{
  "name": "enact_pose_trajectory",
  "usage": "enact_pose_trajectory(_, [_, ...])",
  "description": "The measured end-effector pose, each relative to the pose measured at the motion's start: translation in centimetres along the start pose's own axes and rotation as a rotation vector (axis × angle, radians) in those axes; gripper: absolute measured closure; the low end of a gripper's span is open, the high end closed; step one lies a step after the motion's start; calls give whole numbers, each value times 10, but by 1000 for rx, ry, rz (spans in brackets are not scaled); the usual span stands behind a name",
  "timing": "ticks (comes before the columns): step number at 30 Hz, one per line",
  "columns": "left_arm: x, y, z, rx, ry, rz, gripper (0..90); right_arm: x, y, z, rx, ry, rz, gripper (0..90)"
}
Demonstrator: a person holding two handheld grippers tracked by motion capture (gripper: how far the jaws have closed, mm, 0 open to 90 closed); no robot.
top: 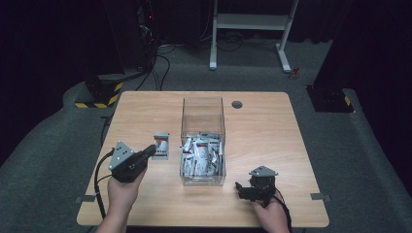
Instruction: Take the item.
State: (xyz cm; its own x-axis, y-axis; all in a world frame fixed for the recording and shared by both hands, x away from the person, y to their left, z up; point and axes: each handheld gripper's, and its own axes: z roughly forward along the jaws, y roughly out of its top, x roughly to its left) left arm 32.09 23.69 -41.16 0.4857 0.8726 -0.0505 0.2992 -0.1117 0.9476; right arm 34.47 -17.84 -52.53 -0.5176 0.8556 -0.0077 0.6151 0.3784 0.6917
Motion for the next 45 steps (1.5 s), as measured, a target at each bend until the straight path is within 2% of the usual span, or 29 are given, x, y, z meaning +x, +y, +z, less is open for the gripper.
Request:
enact_pose_trajectory(17, [20, -4, 17, 25, 38, -31, 900, 0, 0, 0, 0, 0, 0, 78])
enact_pose_trajectory(34, [37, -23, 48, 117, 57, -80, 900, 0, 0, 0, 0, 0, -1, 78])
enact_pose_trajectory(45, [41, -37, 58, 167, 63, -93, 900, 0, 0, 0, 0, 0, 0, 78])
